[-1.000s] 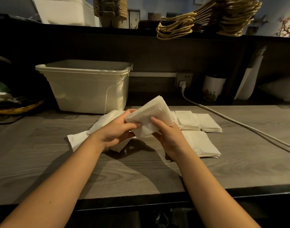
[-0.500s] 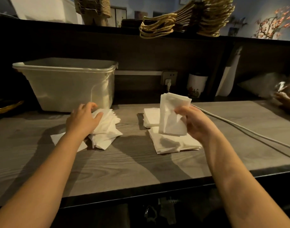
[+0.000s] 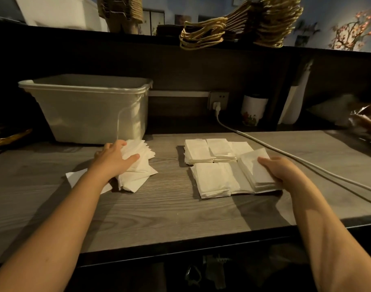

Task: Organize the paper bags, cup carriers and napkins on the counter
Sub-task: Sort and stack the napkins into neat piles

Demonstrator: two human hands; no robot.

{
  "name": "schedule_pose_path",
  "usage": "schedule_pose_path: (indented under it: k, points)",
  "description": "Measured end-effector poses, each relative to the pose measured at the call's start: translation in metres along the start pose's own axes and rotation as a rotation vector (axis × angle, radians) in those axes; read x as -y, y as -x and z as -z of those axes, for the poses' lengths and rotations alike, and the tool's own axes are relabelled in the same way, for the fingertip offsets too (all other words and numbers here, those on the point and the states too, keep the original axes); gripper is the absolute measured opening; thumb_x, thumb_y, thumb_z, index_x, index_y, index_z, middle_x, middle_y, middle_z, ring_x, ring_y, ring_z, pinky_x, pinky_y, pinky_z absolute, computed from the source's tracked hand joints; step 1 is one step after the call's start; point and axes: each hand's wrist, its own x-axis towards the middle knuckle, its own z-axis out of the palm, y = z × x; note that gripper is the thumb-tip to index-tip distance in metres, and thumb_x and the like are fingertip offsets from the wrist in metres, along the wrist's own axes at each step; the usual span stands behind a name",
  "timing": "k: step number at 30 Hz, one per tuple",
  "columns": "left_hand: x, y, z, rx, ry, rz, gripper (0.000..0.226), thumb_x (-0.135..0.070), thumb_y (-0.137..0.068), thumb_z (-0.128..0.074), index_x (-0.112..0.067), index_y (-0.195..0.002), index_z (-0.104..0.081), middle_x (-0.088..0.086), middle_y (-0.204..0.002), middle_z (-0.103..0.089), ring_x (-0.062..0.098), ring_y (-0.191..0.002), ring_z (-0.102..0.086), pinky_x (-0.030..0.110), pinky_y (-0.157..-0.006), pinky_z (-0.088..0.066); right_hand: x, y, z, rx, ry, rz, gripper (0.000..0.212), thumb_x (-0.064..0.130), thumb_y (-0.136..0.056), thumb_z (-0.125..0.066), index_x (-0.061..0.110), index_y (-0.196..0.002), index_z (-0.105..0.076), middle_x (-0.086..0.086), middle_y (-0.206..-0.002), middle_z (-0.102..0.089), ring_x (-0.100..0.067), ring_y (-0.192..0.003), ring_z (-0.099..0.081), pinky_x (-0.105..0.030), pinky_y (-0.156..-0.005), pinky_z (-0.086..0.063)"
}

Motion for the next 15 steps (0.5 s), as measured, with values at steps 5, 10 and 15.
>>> schedule_pose_path:
  k: [5,10,15]
  points:
    - [0.004,-0.005,0.005,-0.082,0.079,0.090,0.058,-0.054,-0.091,-0.040,-0.019,-0.137,-0.033,0.015,-0.140,-0.037,0.034,-0.123,-0.042,0.040,-0.095,-0.039,-0.002,-0.005,-0.012,-0.136,0.271,0.110,0.048,0.027,-0.097,-0.049,0.011,-0.140,-0.039,-0.016,-0.135,-0.050,-0.034,-0.123,-0.046,-0.039,-0.098,-0.037]
    - [0.015,-0.008,0.008,-0.038,0.018,0.149,0.052,-0.051,-0.093,-0.037,-0.017,-0.132,-0.038,0.013,-0.133,-0.048,0.032,-0.116,-0.046,0.037,-0.090,-0.040,-0.008,-0.003,-0.015,-0.229,0.469,0.153,0.053,0.033,-0.094,-0.050,0.013,-0.141,-0.036,-0.015,-0.141,-0.042,-0.036,-0.126,-0.042,-0.045,-0.097,-0.038]
    - [0.016,-0.007,0.006,-0.030,-0.029,0.122,0.054,-0.055,-0.090,-0.042,-0.023,-0.133,-0.038,0.009,-0.131,-0.049,0.032,-0.116,-0.046,0.037,-0.090,-0.040,0.018,0.017,-0.024,-0.405,0.397,0.360,0.053,0.034,-0.095,-0.050,0.015,-0.143,-0.034,-0.012,-0.145,-0.036,-0.032,-0.130,-0.034,-0.046,-0.100,-0.035]
